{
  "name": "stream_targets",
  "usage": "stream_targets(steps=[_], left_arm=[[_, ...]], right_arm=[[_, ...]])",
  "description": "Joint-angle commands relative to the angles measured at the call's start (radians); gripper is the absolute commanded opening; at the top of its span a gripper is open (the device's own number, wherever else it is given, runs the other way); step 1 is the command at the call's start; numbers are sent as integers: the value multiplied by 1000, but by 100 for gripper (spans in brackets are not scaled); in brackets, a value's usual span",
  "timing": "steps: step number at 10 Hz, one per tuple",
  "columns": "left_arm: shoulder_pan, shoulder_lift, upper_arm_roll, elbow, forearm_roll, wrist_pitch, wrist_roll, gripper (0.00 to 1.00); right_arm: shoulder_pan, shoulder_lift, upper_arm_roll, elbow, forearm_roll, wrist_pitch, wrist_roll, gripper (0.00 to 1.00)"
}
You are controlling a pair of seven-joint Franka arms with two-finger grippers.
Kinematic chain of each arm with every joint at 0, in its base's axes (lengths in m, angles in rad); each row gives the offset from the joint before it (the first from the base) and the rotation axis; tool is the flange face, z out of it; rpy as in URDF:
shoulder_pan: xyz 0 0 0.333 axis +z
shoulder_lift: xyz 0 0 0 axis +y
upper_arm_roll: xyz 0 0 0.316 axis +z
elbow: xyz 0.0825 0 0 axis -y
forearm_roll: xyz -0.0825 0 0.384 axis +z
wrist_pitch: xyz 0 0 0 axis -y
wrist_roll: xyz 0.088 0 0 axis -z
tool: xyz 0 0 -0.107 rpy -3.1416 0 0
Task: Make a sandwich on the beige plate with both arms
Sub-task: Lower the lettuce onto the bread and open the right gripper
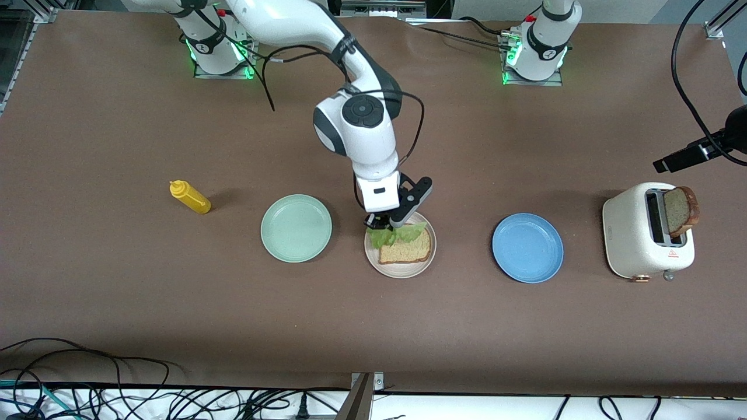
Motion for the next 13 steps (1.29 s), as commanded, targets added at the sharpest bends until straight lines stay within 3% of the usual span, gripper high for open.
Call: stream_targets(steps=[1, 9, 10, 11, 12, 13], left_arm=[[13, -1, -1, 8, -39, -3, 2, 100], [19, -2, -1, 8, -39, -3, 2, 100], [18, -1, -1, 8, -39, -3, 2, 100], [18, -1, -1, 8, -39, -3, 2, 100], [16, -1, -1, 8, -39, -3, 2, 100], [16, -1, -1, 8, -39, -3, 2, 100]], right_arm=[[-7, 73, -9, 31, -19, 68, -12, 0], [36, 119, -5, 32, -16, 117, 97, 0], [36, 119, -5, 31, -14, 132, 97, 40], [36, 119, -5, 32, -13, 137, 99, 49], [36, 119, -5, 32, -13, 140, 99, 99], [36, 116, -5, 32, -11, 138, 97, 100]])
